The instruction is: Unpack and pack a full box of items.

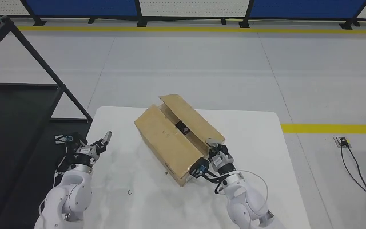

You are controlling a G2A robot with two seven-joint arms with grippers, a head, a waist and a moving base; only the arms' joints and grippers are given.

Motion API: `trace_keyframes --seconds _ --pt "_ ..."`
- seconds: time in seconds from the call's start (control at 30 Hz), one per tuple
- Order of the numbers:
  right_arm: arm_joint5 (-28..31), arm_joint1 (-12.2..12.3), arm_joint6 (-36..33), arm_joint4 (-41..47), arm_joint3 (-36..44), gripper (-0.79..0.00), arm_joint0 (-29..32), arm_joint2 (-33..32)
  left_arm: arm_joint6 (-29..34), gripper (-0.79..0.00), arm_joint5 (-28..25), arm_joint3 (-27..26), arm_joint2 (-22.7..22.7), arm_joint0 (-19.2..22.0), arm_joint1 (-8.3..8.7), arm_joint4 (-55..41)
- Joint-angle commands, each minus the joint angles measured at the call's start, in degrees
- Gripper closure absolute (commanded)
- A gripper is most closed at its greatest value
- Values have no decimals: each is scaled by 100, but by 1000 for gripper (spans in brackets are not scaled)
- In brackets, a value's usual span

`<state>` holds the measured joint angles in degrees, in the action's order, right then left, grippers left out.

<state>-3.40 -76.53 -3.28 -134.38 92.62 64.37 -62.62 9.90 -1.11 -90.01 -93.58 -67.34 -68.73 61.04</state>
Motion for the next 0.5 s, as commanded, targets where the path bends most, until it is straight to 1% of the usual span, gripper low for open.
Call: trace_keyframes --seconds 0.0,0.2,0.47 --pt "47 16 88 17 58 0 84 -79 29 -785 1 108 41 76 -2 16" --pt "116 52 304 -11 263 0 336 -232 85 -785 26 266 167 226 -10 87" --pt "320 92 533 8 473 0 501 -430 47 -785 61 263 217 208 -19 62"
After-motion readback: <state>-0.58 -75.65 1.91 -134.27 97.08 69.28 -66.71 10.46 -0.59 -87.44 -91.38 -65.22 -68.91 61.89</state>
